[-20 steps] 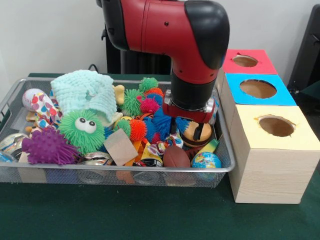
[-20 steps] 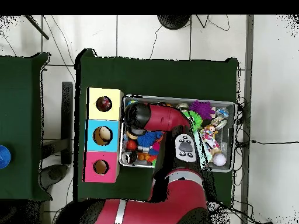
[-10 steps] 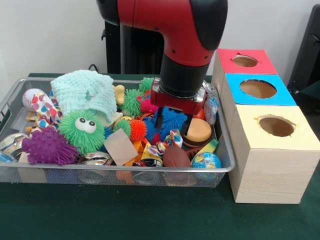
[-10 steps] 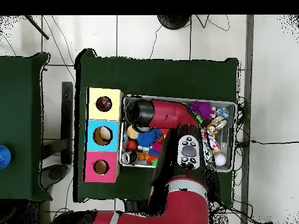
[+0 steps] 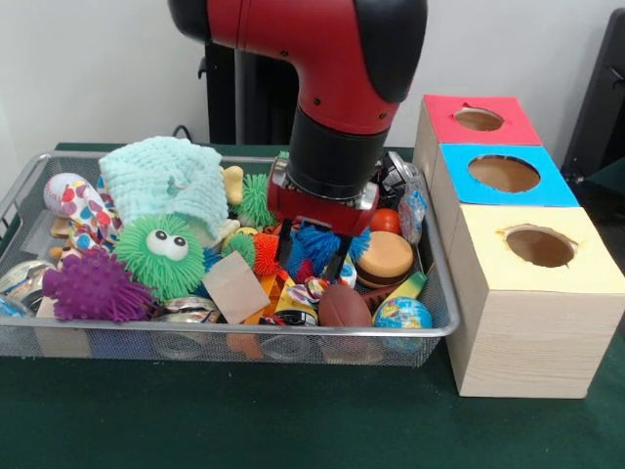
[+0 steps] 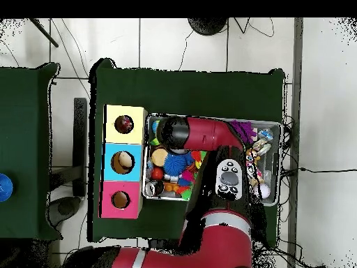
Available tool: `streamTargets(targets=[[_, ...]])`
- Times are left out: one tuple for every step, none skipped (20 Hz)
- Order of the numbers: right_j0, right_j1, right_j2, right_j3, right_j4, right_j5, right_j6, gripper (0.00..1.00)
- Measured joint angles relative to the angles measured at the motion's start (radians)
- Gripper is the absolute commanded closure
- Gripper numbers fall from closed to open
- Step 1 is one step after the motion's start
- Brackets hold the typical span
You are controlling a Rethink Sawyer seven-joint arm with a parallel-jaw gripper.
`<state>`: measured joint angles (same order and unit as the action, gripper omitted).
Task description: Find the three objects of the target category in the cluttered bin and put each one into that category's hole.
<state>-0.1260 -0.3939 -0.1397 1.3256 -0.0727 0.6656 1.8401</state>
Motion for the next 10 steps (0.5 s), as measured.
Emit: streamTargets(targets=[[-0.002, 0.005, 0.0, 0.0, 0.0, -0.001, 0.0, 0.0], [-0.005, 0.009, 0.0, 0.0, 0.0, -0.001, 0.0, 0.0], [-0.008, 0.014, 0.001, 0.0, 0.0, -0.001, 0.0, 0.0], [-0.012, 0.019, 0.002, 0.0, 0.0, -0.001, 0.0, 0.0], [-0.014, 0.023, 0.003, 0.0, 0.0, -0.001, 0.0, 0.0], [-0.017, 0.027, 0.003, 0.0, 0.0, -0.001, 0.0, 0.0], [-0.022, 0.031, 0.007, 0.002, 0.0, -0.001, 0.0, 0.0], [-0.03, 0.035, 0.014, 0.005, 0.0, -0.001, 0.0, 0.0], [-0.036, 0.036, 0.021, 0.007, 0.001, -0.001, 0.0, 0.0], [-0.041, 0.037, 0.027, 0.01, 0.003, 0.0, 0.0, 0.0]])
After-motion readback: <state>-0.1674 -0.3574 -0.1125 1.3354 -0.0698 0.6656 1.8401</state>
